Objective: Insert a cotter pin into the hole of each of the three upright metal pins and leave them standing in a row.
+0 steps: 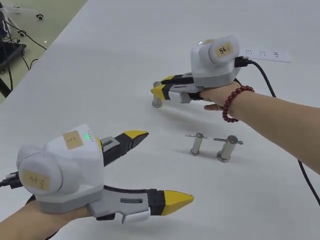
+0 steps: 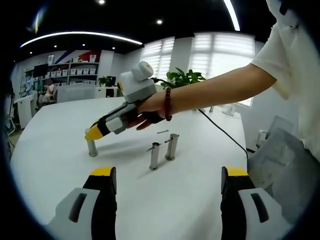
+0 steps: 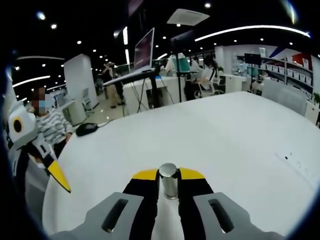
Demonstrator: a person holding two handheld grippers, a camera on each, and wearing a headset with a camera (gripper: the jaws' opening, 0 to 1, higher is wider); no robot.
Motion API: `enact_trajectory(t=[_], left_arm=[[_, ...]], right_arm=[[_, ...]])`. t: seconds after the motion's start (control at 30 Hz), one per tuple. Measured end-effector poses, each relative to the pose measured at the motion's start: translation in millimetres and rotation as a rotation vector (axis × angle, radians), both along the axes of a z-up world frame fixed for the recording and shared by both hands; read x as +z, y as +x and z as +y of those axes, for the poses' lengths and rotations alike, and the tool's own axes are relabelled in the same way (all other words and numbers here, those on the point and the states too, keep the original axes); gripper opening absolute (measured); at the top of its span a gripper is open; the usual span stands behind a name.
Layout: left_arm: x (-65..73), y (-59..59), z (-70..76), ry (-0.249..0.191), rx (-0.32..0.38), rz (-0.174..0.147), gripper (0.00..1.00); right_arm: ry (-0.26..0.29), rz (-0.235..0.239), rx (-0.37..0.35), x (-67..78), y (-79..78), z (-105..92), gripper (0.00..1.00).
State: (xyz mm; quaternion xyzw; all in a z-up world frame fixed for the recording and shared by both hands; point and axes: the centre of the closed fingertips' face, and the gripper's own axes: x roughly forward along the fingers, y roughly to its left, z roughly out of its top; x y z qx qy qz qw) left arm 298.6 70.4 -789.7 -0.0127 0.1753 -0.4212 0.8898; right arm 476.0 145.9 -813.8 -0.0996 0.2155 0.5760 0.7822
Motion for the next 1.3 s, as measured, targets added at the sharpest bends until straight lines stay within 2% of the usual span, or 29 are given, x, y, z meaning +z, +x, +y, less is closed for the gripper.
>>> enact_trajectory(t=[0.3,0.57,0.9,1.3], left_arm=[[-3.8,-1.1,-0.1,0.009,-0.002,0.01,0.86],[-2.7,-0.7,-0.2,0.009,-0.003,0.009,0.86],[0.7,-1.0,-4.7,0.009,-0.01,0.001,0.86],[7.3,-1.8,-8.1,0.006,-0.01,-0.015,0.86]], right_arm=[[-0.009,-0.001,-0.007,1.6,2.3,-1.1,0.14],[-0.031,-0.006,0.016,4.2,-3.4,-2.9,0.13],[0.001,-0.02,0.057,28.5,-14.2,-3.7,0.13],[-0.018,-0.037,0.131,52.8,-40.6,-16.7,0.13]])
